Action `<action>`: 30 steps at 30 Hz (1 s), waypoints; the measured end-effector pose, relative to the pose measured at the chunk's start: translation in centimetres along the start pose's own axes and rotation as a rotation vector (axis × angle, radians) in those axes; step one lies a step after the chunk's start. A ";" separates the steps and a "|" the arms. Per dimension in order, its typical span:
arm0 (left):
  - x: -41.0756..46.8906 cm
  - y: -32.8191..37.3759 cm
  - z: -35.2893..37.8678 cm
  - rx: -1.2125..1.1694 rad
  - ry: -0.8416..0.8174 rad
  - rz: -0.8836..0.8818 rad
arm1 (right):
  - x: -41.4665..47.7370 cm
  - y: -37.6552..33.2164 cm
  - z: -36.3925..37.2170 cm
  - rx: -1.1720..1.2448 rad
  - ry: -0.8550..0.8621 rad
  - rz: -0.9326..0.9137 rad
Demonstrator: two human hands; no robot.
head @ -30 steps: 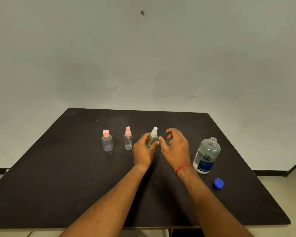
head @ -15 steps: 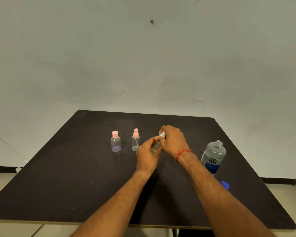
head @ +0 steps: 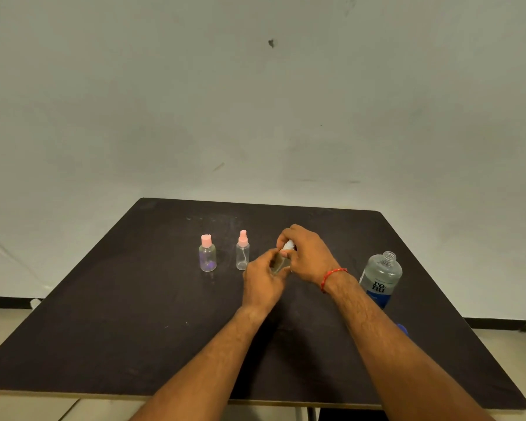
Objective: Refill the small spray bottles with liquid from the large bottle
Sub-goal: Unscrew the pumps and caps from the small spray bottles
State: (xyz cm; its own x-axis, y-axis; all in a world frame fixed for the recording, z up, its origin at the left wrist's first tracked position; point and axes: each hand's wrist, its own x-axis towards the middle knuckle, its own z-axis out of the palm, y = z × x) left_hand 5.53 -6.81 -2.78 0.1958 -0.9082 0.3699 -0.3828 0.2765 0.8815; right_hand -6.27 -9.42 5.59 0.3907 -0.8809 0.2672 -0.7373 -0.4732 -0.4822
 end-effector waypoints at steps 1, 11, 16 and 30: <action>0.0 -0.1 0.0 0.005 0.002 0.002 | -0.1 0.0 0.0 0.024 -0.005 0.002; -0.2 0.7 -0.6 0.037 0.021 0.038 | 0.1 0.0 0.2 0.071 0.116 0.165; -0.2 0.7 -0.9 0.035 0.026 0.060 | -0.3 -0.1 -0.2 0.294 0.060 0.118; -0.4 1.3 -0.9 0.052 0.007 0.053 | -0.2 -0.5 -0.6 0.303 0.060 0.139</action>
State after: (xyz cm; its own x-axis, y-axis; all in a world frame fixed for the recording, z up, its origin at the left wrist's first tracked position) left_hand 5.75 -5.85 -1.50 0.1803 -0.8906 0.4175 -0.4387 0.3071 0.8445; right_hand -6.28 -8.98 6.31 0.2582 -0.9393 0.2258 -0.5802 -0.3377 -0.7411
